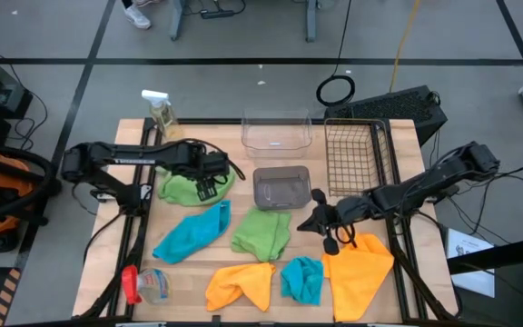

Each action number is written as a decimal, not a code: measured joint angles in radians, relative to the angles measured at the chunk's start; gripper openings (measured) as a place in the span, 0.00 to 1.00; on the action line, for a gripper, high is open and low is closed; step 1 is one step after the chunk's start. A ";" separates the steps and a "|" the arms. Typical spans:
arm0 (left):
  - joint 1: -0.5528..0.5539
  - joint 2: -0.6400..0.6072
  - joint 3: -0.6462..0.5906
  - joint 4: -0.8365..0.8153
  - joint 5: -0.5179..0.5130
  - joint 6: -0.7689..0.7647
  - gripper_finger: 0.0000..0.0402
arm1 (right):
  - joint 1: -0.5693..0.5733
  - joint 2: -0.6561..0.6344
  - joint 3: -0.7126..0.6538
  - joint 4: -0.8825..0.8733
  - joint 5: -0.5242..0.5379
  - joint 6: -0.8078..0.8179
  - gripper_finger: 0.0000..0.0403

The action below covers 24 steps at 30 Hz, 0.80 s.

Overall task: Sort microfiber towel by color & place in baskets
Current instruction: Put the top green microfiber towel into the wire basket

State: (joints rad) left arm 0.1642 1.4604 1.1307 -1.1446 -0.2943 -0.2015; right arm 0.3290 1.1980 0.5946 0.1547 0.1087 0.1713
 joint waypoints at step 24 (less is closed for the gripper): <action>0.149 -0.006 -0.360 0.320 0.055 0.115 0.77 | 0.000 0.018 0.000 0.007 0.000 -0.003 0.00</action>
State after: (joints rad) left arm 0.3136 1.4544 0.7710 -0.8248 -0.2398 -0.0868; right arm 0.3294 1.2160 0.5945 0.1619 0.1089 0.1687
